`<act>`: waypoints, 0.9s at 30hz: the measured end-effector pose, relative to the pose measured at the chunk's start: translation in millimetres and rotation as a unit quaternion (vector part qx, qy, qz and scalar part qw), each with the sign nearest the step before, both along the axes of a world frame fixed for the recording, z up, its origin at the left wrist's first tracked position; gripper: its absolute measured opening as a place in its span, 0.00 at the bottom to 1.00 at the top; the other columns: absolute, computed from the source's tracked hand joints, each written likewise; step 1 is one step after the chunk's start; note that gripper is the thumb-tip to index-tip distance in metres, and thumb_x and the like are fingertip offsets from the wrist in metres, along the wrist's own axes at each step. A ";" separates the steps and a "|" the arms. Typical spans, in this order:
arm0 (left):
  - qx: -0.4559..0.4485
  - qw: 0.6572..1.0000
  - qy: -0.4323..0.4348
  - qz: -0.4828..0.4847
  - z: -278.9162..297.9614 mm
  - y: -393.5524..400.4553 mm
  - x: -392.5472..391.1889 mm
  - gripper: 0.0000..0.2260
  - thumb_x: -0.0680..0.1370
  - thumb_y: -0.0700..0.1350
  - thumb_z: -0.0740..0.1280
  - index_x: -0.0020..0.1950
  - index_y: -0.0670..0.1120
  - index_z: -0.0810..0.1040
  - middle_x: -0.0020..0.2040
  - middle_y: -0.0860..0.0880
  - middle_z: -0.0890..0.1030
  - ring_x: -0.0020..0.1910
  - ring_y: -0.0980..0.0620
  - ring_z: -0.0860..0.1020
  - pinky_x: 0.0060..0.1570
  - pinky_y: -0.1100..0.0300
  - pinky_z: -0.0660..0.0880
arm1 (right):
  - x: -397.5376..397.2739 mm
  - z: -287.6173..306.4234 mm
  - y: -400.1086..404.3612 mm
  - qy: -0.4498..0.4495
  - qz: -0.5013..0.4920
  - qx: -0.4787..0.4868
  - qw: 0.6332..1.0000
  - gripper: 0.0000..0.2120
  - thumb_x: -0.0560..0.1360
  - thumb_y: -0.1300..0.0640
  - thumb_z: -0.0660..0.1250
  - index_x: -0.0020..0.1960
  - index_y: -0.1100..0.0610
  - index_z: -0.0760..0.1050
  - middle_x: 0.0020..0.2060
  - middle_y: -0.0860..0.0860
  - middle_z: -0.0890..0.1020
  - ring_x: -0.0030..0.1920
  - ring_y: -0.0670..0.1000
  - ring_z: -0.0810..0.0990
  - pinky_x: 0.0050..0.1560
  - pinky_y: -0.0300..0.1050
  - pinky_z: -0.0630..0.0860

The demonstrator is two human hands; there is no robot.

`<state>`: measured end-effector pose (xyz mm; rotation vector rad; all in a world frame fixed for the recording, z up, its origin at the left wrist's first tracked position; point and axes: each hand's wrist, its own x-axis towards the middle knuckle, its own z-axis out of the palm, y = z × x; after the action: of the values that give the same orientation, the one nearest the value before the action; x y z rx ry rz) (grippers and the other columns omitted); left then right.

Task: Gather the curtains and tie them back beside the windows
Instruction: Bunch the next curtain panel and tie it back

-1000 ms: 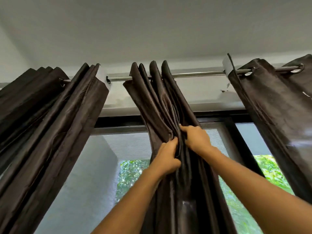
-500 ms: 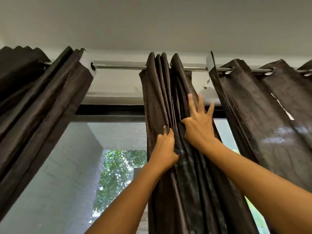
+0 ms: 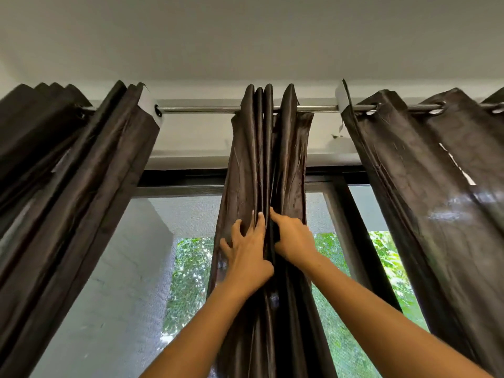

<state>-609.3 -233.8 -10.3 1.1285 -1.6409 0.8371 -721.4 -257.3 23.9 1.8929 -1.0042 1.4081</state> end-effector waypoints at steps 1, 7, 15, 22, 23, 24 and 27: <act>0.014 0.999 0.009 -0.032 -4.4 -1.3 0.2 0.43 0.71 0.35 0.63 0.77 0.52 0.41 0.77 0.53 0.52 0.75 0.46 0.41 0.71 0.38 0.48 | -0.4 -9.8 -1.0 0.000 0.000 0.000 1.000 0.36 0.74 0.62 0.62 0.78 0.50 0.52 0.65 0.56 0.75 0.61 0.62 0.74 0.52 0.52 0.73; 0.084 0.971 0.012 -0.226 -38.0 -1.9 -2.3 0.42 0.71 0.27 0.58 0.77 0.52 0.42 0.78 0.48 0.50 0.76 0.48 0.50 0.69 0.48 0.63 | -3.6 -77.8 -6.8 -0.017 0.032 -0.002 0.999 0.38 0.72 0.64 0.62 0.77 0.43 0.52 0.60 0.52 0.79 0.55 0.57 0.79 0.41 0.47 0.71; 0.146 0.949 0.058 -0.273 -142.7 -2.7 -9.6 0.42 0.71 0.26 0.60 0.77 0.48 0.43 0.73 0.42 0.64 0.66 0.43 0.70 0.54 0.58 0.74 | -5.2 -172.6 -2.6 -0.059 0.045 0.043 0.996 0.40 0.68 0.68 0.63 0.75 0.43 0.58 0.72 0.46 0.67 0.59 0.55 0.78 0.38 0.39 0.65; 0.201 0.940 0.081 -0.264 -237.6 -8.0 -3.3 0.42 0.72 0.26 0.61 0.77 0.48 0.42 0.59 0.37 0.77 0.48 0.43 0.79 0.33 0.65 0.69 | 7.2 -270.4 -5.2 -0.063 0.059 0.133 0.987 0.39 0.70 0.69 0.63 0.76 0.46 0.58 0.45 0.55 0.83 0.32 0.47 0.71 0.24 0.36 0.56; 0.216 0.937 0.080 -0.264 -249.0 -6.7 -0.2 0.41 0.72 0.26 0.60 0.77 0.48 0.43 0.58 0.37 0.77 0.45 0.45 0.79 0.32 0.65 0.68 | 7.9 -285.6 -4.8 -0.052 0.047 0.153 0.986 0.38 0.70 0.68 0.63 0.76 0.46 0.58 0.43 0.56 0.83 0.33 0.49 0.73 0.24 0.38 0.58; 0.227 0.936 0.077 -0.259 -259.9 -5.4 2.7 0.41 0.72 0.26 0.59 0.77 0.48 0.43 0.54 0.37 0.78 0.40 0.48 0.77 0.30 0.67 0.66 | 8.9 -299.9 -3.6 -0.042 0.035 0.168 0.984 0.38 0.71 0.68 0.63 0.76 0.45 0.57 0.43 0.56 0.83 0.34 0.51 0.75 0.25 0.40 0.61; 0.250 0.928 0.071 -0.265 -290.6 0.6 10.9 0.38 0.74 0.26 0.58 0.77 0.47 0.43 0.44 0.43 0.77 0.31 0.57 0.70 0.26 0.68 0.66 | 12.4 -331.0 3.1 -0.035 0.029 0.174 0.984 0.37 0.71 0.68 0.63 0.76 0.47 0.59 0.43 0.57 0.83 0.37 0.56 0.79 0.28 0.41 0.62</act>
<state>-598.4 -233.2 -300.9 0.9655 -1.9603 -0.0193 -708.9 -254.2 -307.1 2.1466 -1.3091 1.4118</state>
